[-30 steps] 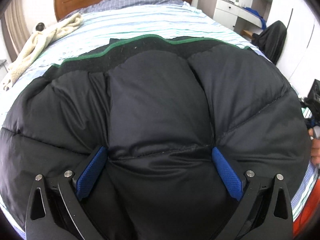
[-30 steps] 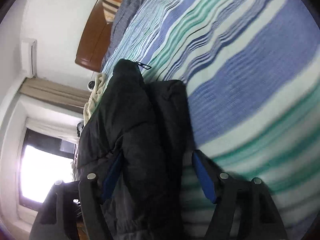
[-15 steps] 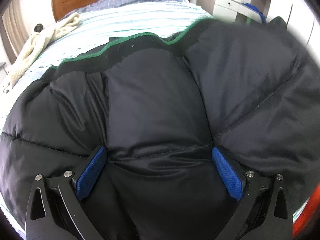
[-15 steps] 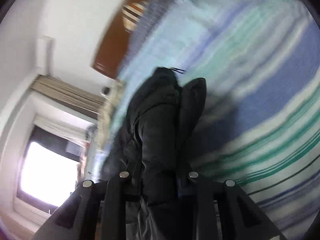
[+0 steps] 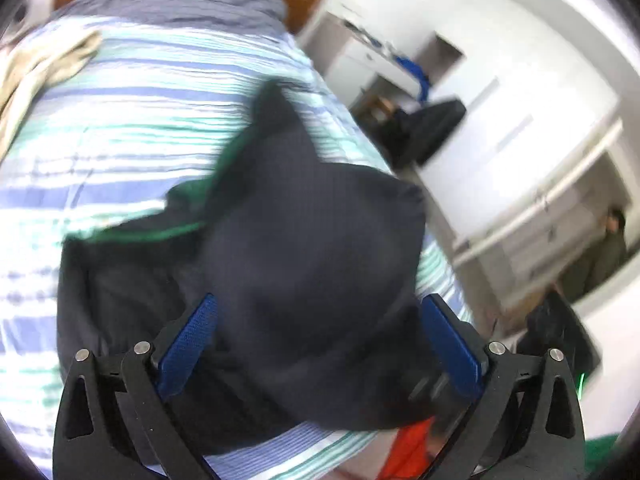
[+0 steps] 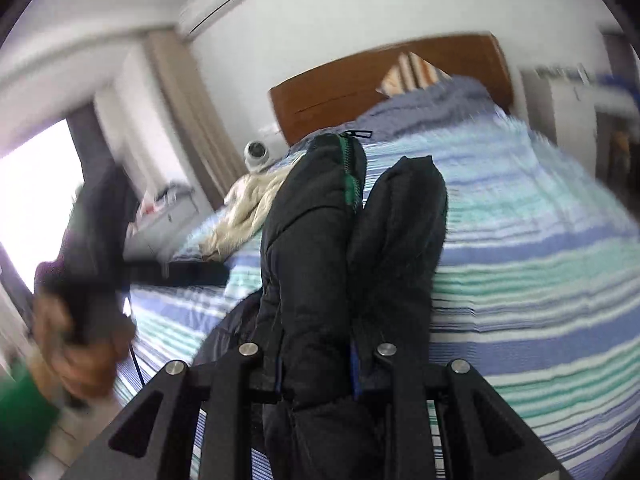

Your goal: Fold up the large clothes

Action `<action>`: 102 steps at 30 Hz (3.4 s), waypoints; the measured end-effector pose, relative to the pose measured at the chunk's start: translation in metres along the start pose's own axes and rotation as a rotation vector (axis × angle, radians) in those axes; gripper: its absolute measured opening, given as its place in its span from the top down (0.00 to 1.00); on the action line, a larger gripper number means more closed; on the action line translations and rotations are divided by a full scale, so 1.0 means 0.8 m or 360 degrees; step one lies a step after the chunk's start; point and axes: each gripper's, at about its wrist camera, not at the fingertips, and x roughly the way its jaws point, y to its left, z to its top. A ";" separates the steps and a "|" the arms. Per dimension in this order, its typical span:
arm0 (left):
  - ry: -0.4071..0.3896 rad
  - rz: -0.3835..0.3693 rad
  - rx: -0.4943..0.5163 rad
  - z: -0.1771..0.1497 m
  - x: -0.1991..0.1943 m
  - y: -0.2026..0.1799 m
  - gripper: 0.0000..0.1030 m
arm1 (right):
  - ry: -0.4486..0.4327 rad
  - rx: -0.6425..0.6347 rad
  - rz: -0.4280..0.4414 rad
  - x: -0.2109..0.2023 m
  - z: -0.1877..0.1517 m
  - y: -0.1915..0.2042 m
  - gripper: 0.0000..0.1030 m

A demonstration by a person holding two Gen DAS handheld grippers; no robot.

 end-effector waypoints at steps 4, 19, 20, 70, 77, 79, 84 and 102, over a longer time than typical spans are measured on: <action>0.0188 0.0278 0.0150 0.006 0.042 -0.019 0.02 | -0.0017 -0.0326 -0.0092 0.011 -0.022 0.067 0.77; 0.0219 0.0313 0.0010 -0.005 0.039 0.076 0.54 | 0.0044 0.0225 0.0536 -0.044 -0.036 -0.050 0.58; 0.0217 0.0300 0.0009 -0.005 0.042 0.078 0.54 | 0.0107 0.0247 0.0636 -0.021 -0.039 -0.046 0.58; 0.0018 0.0026 -0.1048 -0.110 0.077 0.333 0.33 | 0.1021 -0.0363 -0.0266 0.317 0.035 -0.027 0.57; -0.0004 0.0005 -0.1040 -0.111 0.075 0.331 0.33 | 0.0873 -0.0407 0.0149 0.171 0.030 0.024 0.57; -0.0018 -0.0003 -0.1033 -0.113 0.073 0.330 0.32 | 0.0829 -0.0492 0.0215 0.125 0.006 0.042 0.57; -0.0038 -0.0026 -0.0995 -0.121 0.071 0.326 0.30 | 0.0753 -0.0455 0.0122 0.107 -0.067 0.032 0.57; -0.0175 0.0485 -0.0614 -0.127 -0.034 0.229 0.05 | 0.0461 -0.0225 -0.0035 0.053 -0.092 0.023 0.44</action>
